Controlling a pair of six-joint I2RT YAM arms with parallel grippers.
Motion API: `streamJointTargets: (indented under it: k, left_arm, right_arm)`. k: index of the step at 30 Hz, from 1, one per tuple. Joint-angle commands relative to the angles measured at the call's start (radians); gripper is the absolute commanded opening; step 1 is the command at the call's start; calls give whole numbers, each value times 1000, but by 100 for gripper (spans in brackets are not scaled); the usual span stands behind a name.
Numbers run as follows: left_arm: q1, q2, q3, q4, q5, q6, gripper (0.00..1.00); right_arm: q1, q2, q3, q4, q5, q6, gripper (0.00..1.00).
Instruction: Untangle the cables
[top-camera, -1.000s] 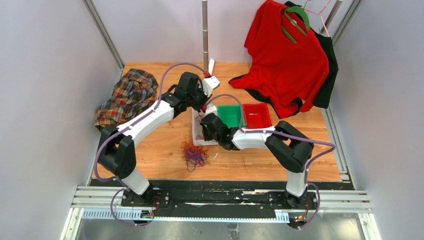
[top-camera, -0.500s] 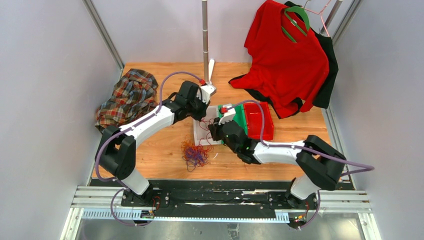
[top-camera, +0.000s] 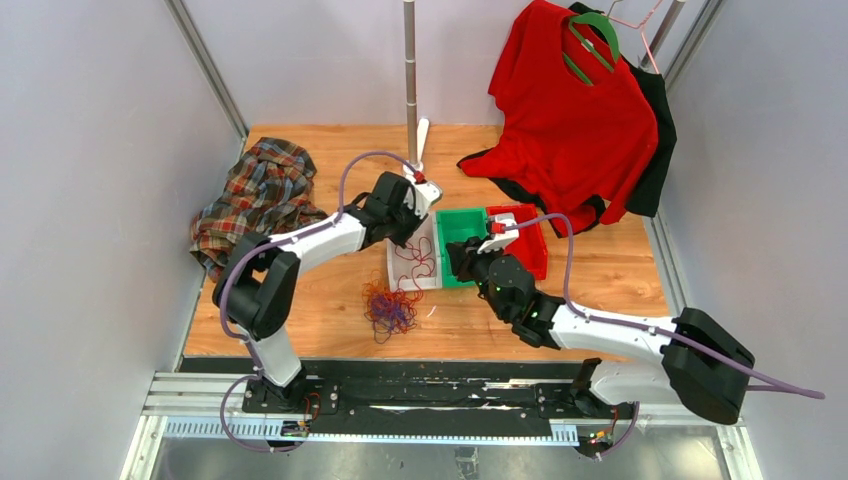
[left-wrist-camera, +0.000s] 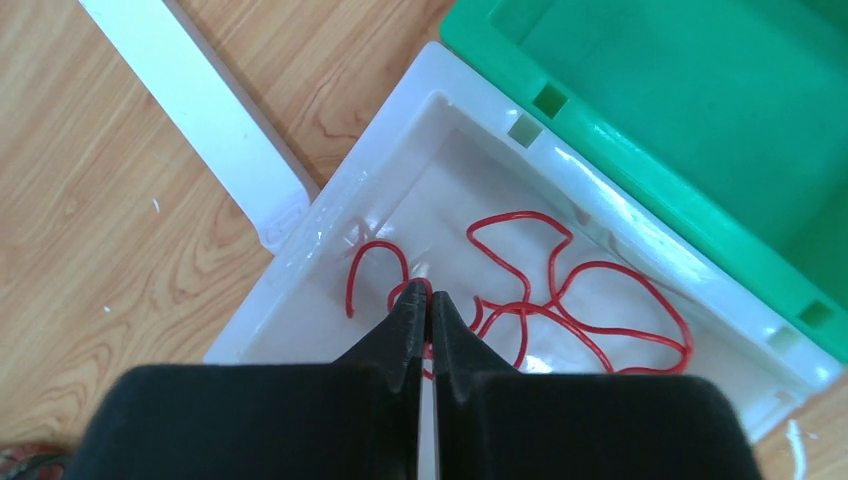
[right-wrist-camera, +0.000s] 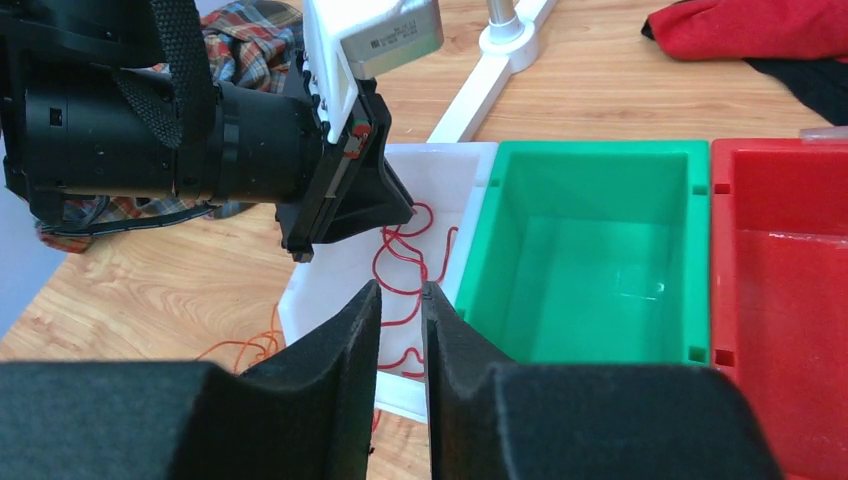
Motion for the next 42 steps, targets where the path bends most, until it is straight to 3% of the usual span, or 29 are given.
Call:
streamJointTargets:
  k: [1, 5, 8, 14, 25, 37, 42]
  left_arm:
    - [-15, 28, 28, 61, -75, 78, 10]
    - [4, -15, 91, -45, -38, 67, 48]
    - [37, -94, 160, -155, 49, 39, 59]
    - [90, -227, 200, -300, 140, 34, 83]
    - [236, -475, -4, -428, 276, 90, 86]
    - [275, -614, -93, -461, 277, 130, 85]
    - [276, -645, -105, -469, 277, 147, 84]
  right_arm:
    - [-5, -26, -5, -82, 25, -23, 25]
    - [-6, -9, 45, -181, -57, -39, 40]
    - [-6, 36, 88, -254, -144, -45, 49]
    - [-6, 177, 206, -317, -259, -51, 51]
    - [-8, 390, 418, -552, -340, -85, 58]
    - [-41, 568, 568, -611, -352, -107, 38]
    - [-68, 597, 607, -618, -382, -120, 19]
